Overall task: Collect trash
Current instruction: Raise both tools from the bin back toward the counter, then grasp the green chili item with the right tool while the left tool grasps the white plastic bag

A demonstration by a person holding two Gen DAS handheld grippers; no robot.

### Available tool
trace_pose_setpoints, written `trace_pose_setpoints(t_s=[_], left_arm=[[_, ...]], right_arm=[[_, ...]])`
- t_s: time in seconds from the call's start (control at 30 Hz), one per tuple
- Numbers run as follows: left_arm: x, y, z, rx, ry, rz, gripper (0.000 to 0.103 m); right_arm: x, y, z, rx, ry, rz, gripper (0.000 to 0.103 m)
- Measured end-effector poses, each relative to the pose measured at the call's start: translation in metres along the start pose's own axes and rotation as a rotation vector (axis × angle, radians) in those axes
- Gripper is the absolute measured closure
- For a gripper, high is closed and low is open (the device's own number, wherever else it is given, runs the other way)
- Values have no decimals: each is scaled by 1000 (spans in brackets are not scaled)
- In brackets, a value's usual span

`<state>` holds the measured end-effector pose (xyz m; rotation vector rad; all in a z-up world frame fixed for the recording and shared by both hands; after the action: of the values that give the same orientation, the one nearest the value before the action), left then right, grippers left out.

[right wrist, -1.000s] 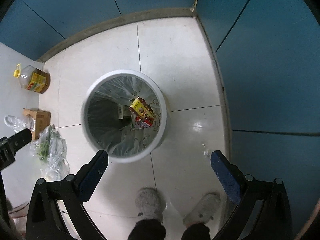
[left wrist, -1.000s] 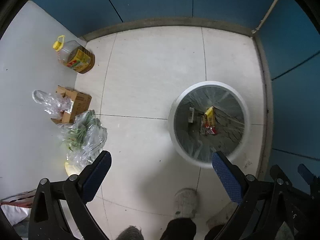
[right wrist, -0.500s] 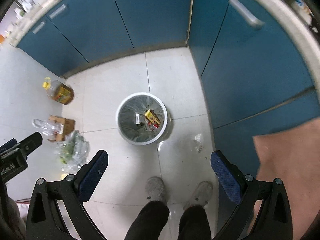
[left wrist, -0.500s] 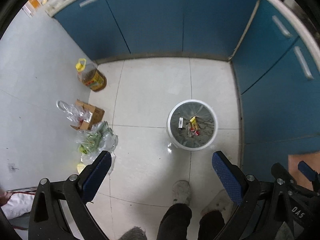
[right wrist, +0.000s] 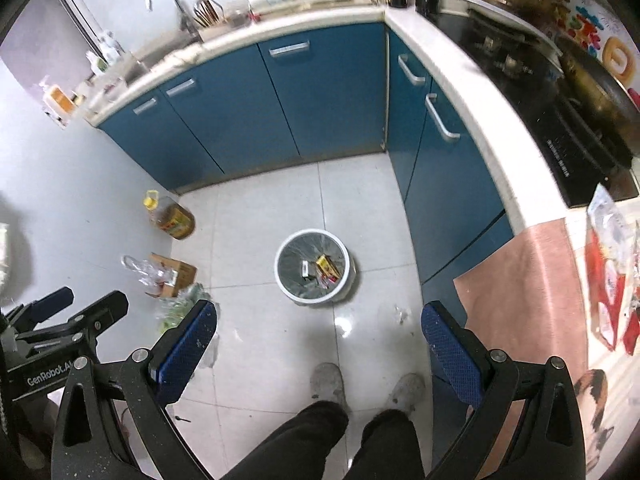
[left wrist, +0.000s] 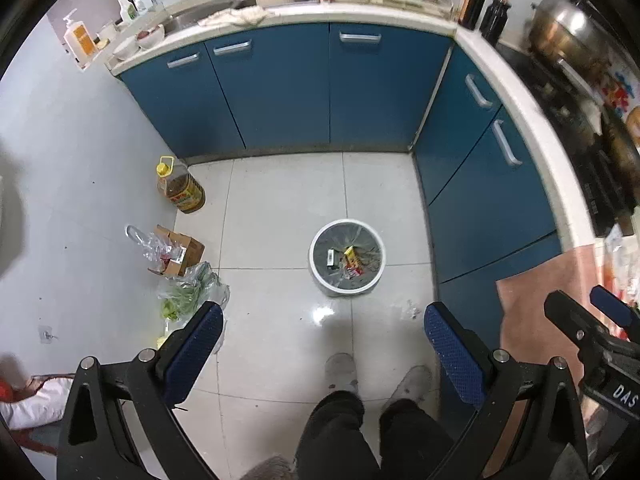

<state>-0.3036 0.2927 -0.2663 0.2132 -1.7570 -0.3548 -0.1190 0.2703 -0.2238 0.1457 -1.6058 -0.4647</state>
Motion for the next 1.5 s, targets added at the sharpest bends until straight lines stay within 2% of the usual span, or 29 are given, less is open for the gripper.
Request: trace_pose_setpoints(t_s=[0.17,0.27,0.37,0.43,0.57,0.63,0.77,0.8,0.83,0.87,0.93,1.07,1.2,1.27,1.3,1.5], left_arm=[[32,0,-19,-4,5,-47,0],[41,8,-40,-33,15,-78,0],[46,20,-84,-92,-2,-103,0],[44,25,-112,-138,-22,-108,0],[29,32,-201,-243,-92,-98,0],[17,33,-246,-303,-131,-72,0],[-17,29,-349,-464,-147,-15,0],[-25,26,-369,-494,-141,-3,0],[-36,23,-391,-527,-134,10,0],[-50,20,-413,-554,-121,25,0],[-70,16,-443,-582,-109,55,0],[-112,4,-503,-633,-74,114,0],[-138,-8,-544,-668,-60,159,0],[-149,-13,-562,-686,-54,178,0],[-154,-16,-569,-693,-56,190,1],[-174,-28,-611,-684,-131,268,1]], right_arm=[[30,1,-29,-76,73,-37,0],[41,2,-63,-157,122,-55,0],[48,1,-104,-232,124,-70,0],[51,-5,-142,-300,102,-78,0],[47,-25,-227,-442,34,-45,0],[41,-41,-285,-542,-21,-16,0],[22,-79,-405,-750,-108,40,1],[19,-87,-426,-788,-116,38,4],[12,-98,-456,-845,-123,40,15],[2,-106,-483,-889,-123,51,31],[-19,-113,-523,-945,-113,78,45],[-61,-107,-575,-996,-74,98,56],[-101,-90,-589,-981,-54,153,63],[-114,-86,-594,-954,-91,173,78],[-114,-84,-596,-937,-113,162,89],[-94,-96,-613,-954,-98,106,91]])
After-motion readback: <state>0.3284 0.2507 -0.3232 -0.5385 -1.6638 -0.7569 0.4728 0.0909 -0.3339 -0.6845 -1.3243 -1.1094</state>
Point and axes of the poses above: each gripper's, at about its wrist camera, not at the fingertips, and x roughly against the way its jaws point, z to its left, y to its top, the point moved 1 cm from there along -x, roughly the way its jaws point, and after that the axes turned 12 degrees about -y, right-handed, at the moved point
